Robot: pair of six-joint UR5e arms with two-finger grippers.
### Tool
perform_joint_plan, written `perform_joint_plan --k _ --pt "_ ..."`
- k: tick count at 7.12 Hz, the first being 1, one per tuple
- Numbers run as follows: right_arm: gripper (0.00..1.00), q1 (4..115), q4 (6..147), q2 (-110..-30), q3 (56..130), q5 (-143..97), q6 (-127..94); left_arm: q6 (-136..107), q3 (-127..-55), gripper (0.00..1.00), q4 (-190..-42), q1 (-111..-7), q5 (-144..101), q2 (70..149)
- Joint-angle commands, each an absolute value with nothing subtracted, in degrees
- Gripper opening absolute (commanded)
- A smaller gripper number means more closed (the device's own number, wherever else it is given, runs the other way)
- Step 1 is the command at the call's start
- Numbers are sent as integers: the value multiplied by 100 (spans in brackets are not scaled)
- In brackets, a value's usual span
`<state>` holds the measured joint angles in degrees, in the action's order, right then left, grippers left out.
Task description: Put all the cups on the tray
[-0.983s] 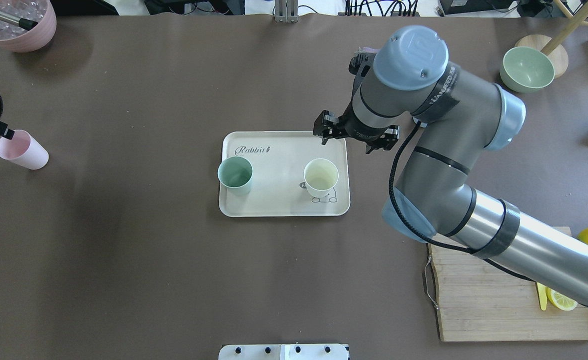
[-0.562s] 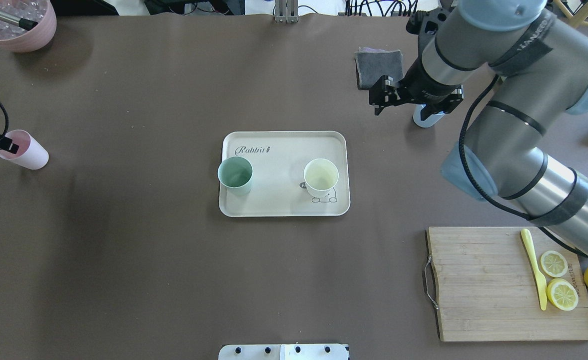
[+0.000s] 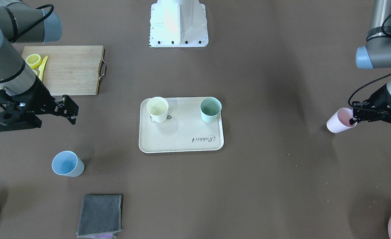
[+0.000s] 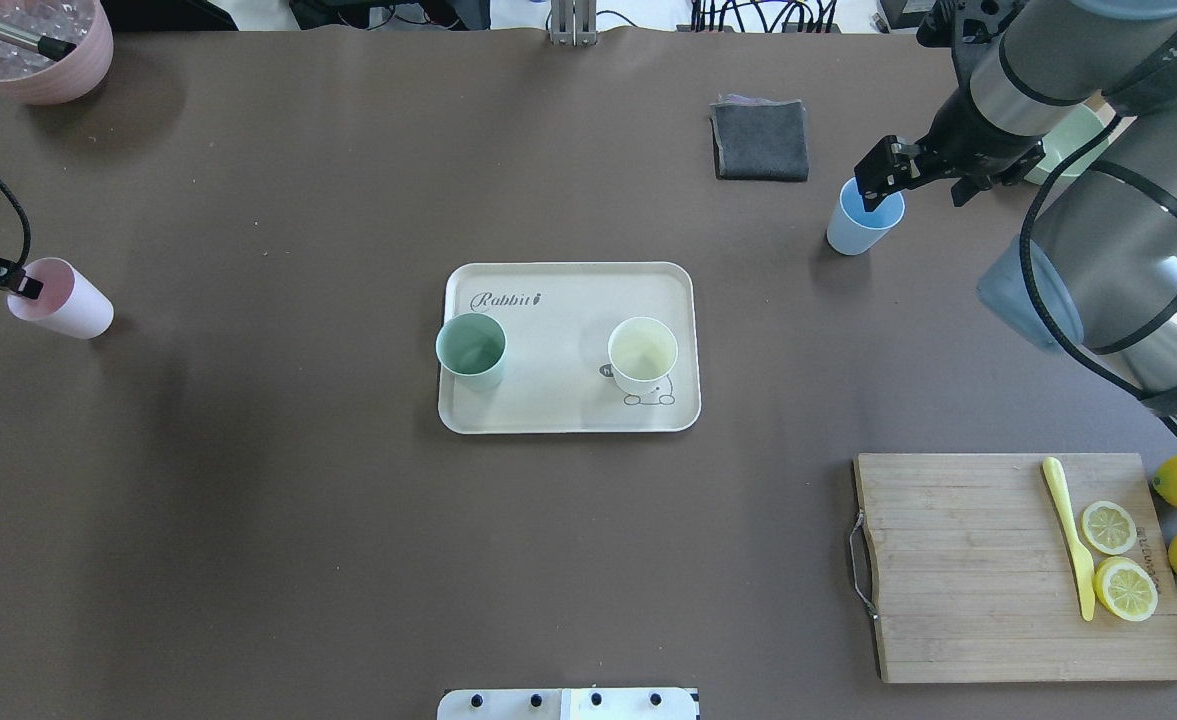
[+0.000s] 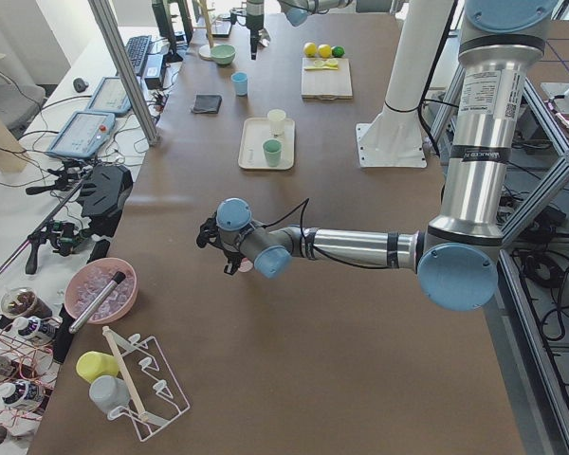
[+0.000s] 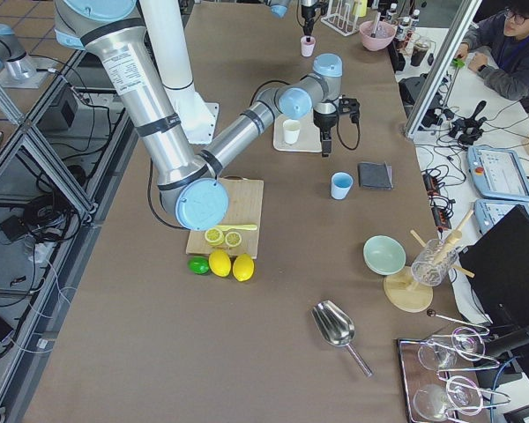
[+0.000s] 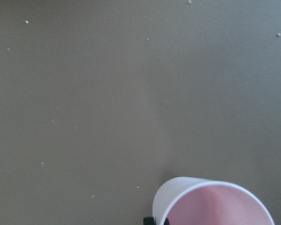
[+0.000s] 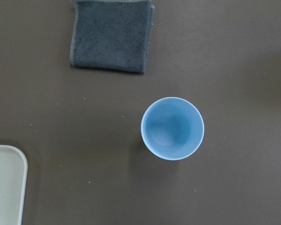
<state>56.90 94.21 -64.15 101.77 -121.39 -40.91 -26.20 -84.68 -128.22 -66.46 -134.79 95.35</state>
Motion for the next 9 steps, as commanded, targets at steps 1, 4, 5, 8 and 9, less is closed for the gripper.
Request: perform_joint_plan --k 1,4,5,8,9 --pt "99 5730 9378 -6224 9574 -12120 -3824 -3127 -9503 0 -12126 -6776 -13720 9554" --pt "76 5810 8812 -5960 8513 -12120 -3595 -3504 -10818 0 -10436 -6768 -13658 10025" --pt "71 5810 7971 -5942 7916 -12138 -3647 -4055 -10785 0 -10415 -6620 -13475 10455" --pt "60 5818 7682 -5924 7542 -12147 -3762 -4796 -10793 0 -10406 -5996 -12973 10914" --pt "48 5757 7603 -6020 7558 -12146 -3875 -4999 -10749 0 -10406 -5742 -12903 11047"
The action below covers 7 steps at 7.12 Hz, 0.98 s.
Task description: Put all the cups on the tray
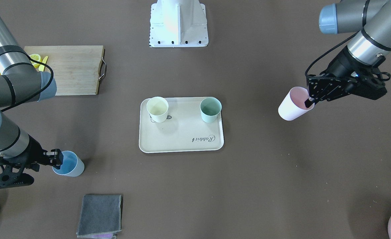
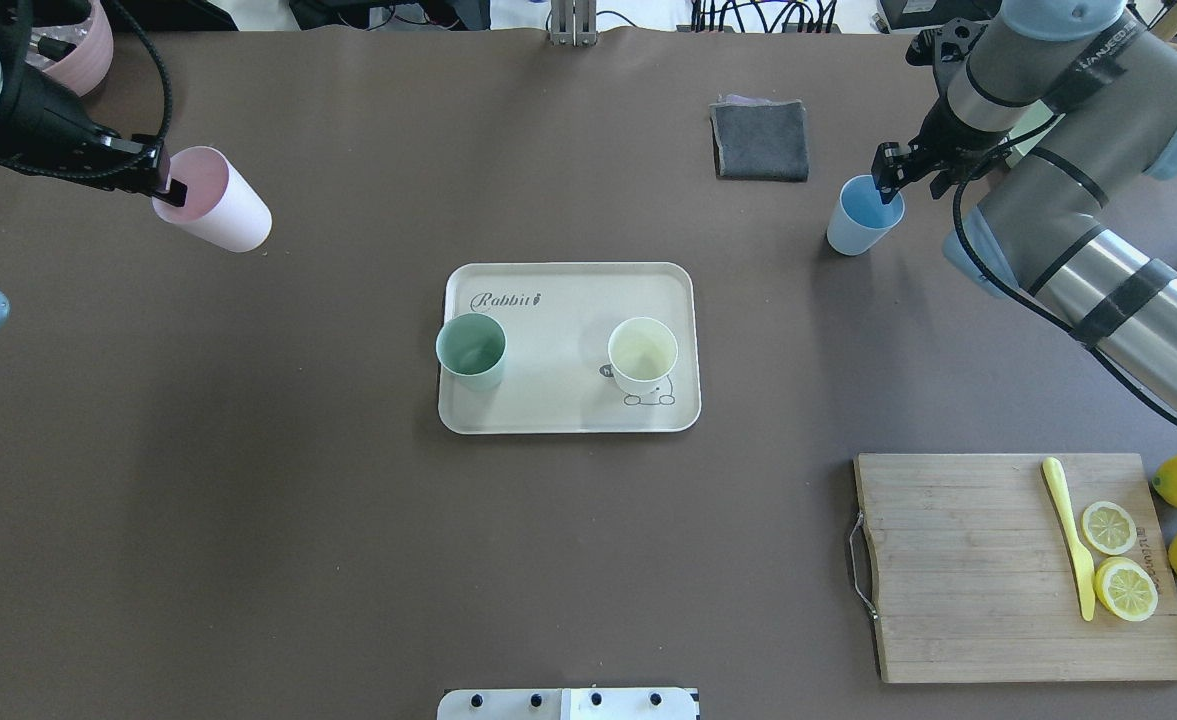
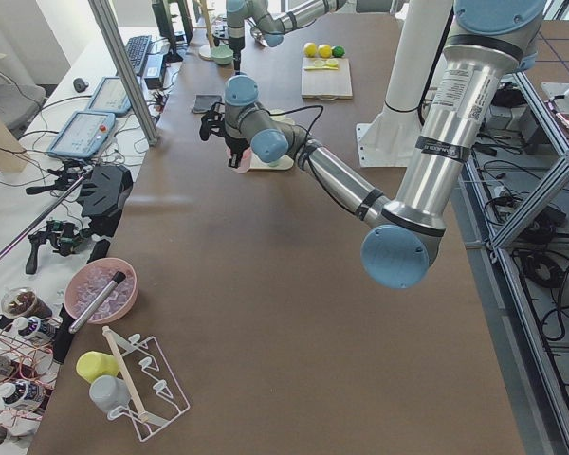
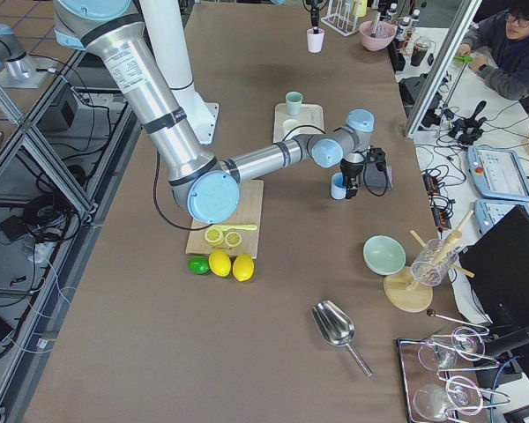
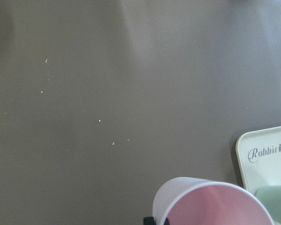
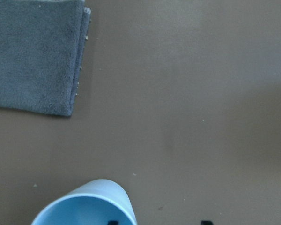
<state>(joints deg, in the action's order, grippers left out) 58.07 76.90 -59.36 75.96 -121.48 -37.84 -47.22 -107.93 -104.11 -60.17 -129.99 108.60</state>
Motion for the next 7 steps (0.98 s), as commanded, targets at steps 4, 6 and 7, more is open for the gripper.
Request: perform_joint_plan --k 4,6,7 --pt "0 5537 7391 -6056 8004 -12216 -4744 -5765 -10065 0 -10406 -4932 -11980 12039" --pt "0 5660 8037 -5986 8749 -12594 -5175 -6037 -9678 0 -10406 -4625 -11631 12418" --pt "0 5599 8599 -5907 9259 -12603 -5586 -6055 -9433 0 -10406 -4527 -11489 12558"
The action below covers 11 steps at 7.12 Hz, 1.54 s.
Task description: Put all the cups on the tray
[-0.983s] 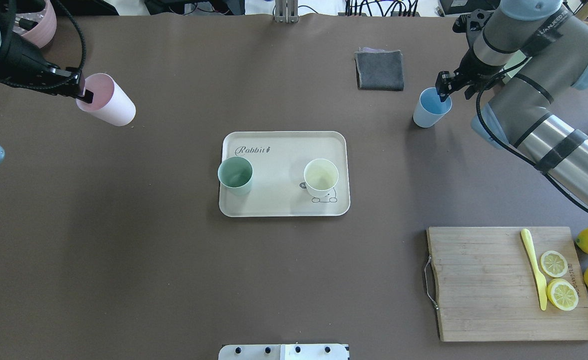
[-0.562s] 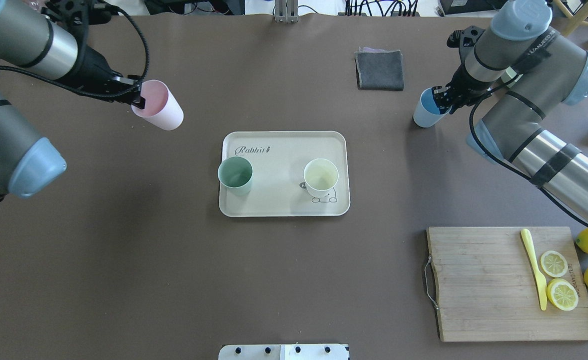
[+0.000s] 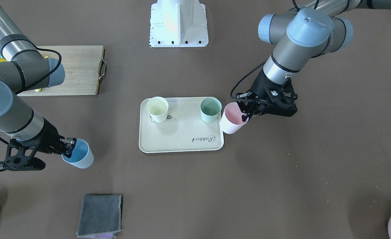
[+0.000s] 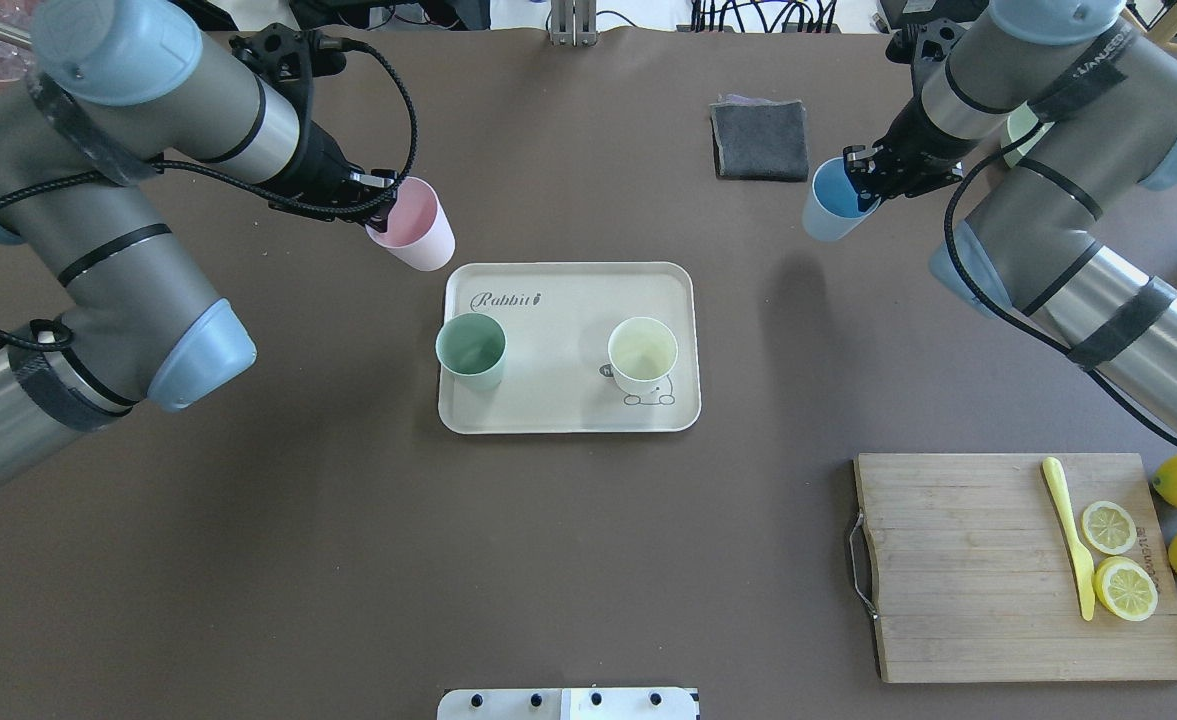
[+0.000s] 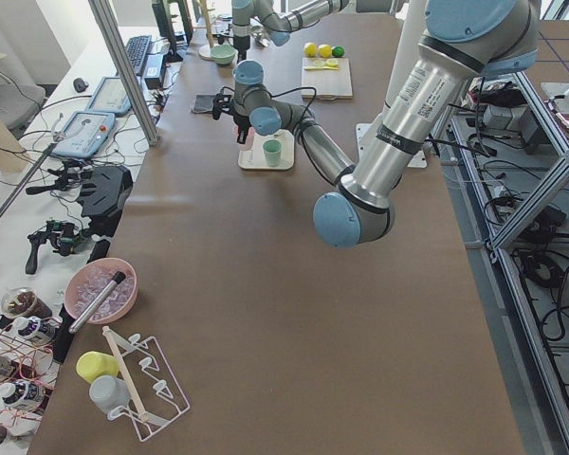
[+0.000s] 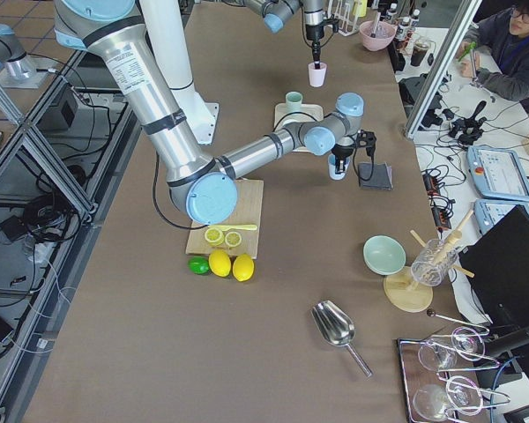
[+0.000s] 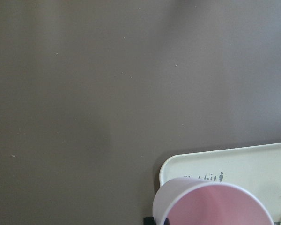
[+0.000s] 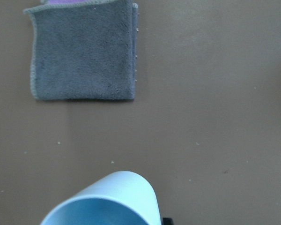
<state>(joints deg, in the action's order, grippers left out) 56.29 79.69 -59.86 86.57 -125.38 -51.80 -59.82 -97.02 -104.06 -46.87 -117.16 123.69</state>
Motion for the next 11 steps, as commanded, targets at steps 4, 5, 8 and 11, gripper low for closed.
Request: perform_joint_plan --k 4,5,8,11 --pt "0 4372 8859 -5029 9387 -11886 -7635 -6318 -8956 0 -10424 -4053 -11075 12797" --pt "0 4142 8859 -4966 9352 -11683 -7812 -6432 -8930 0 -10424 -3982 -11066 12814" --pt "0 4061 8807 -4721 8853 -11497 -7893 -6538 -8842 0 -10450 -3806 -10767 12875" --pt "0 4008 8789 -4650 8623 -11435 -7884 -6539 -8736 0 -10468 -3771 -10767 12929"
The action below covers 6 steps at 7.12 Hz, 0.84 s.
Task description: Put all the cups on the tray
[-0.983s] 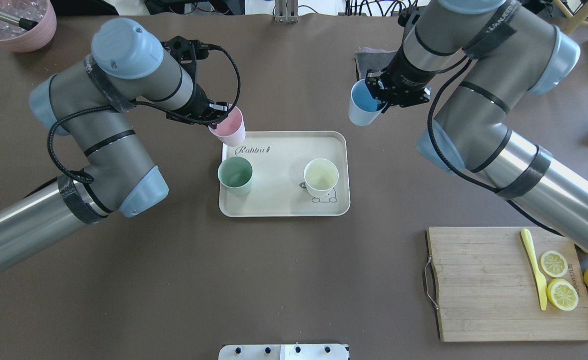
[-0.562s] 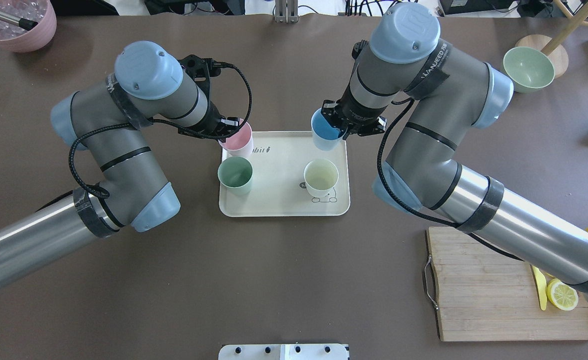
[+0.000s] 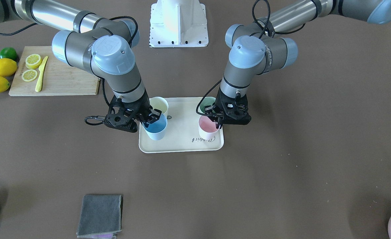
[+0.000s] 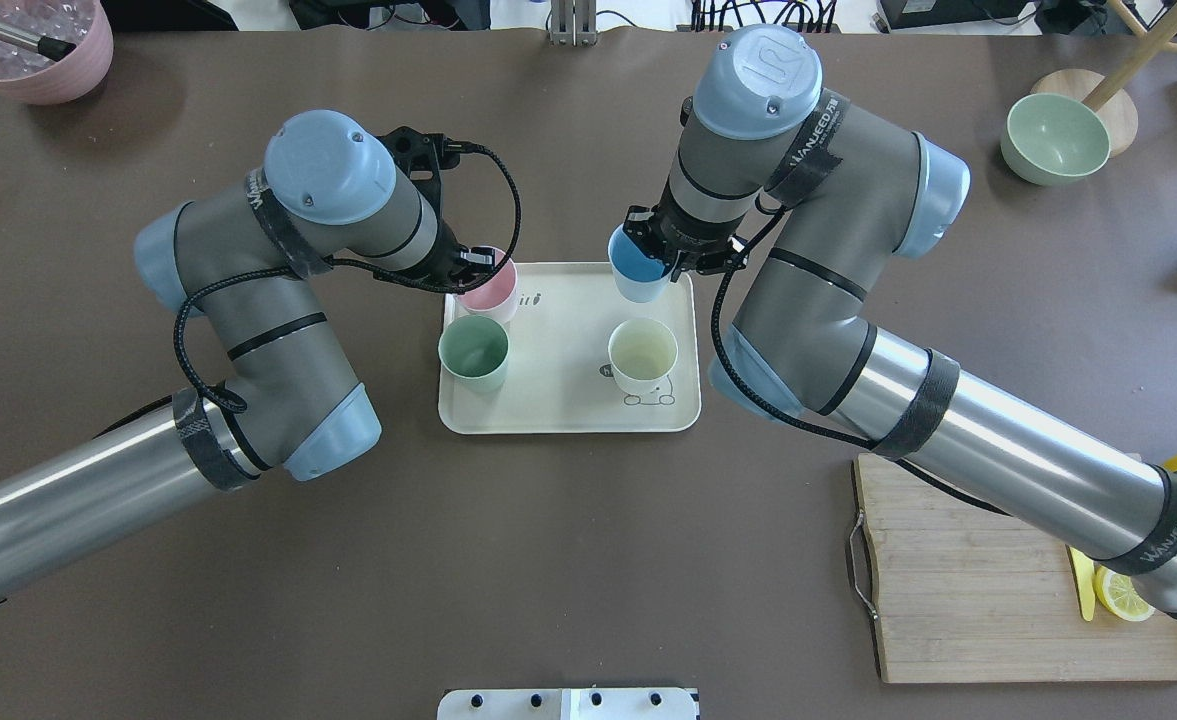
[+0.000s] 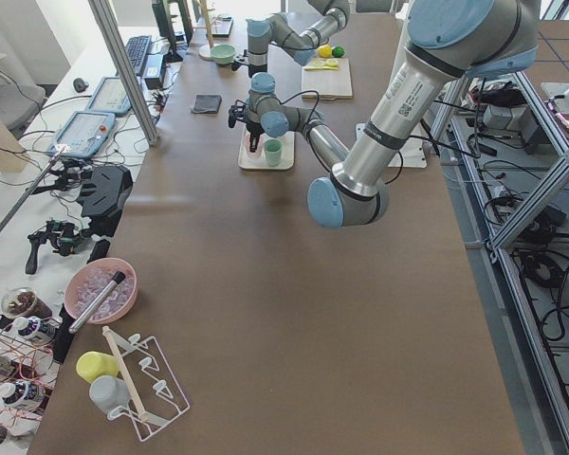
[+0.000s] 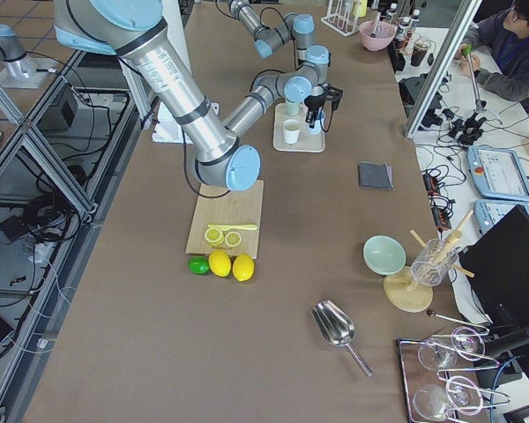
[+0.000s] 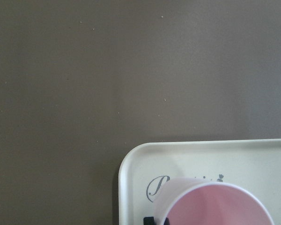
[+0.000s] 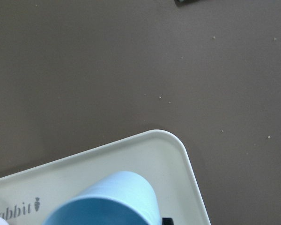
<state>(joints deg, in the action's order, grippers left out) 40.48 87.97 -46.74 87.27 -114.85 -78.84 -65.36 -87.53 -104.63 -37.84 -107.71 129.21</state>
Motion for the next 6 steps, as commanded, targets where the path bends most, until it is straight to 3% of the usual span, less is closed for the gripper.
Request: perform_joint_plan --k 1,6 --pt "0 3921 8632 -4649 8526 -11339 -7892 -6530 -8736 0 -10468 -3762 -10767 12929" --pt "0 3771 8052 -4693 8043 -11329 -7893 -6530 -8745 0 -10468 -3753 -10731 12929"
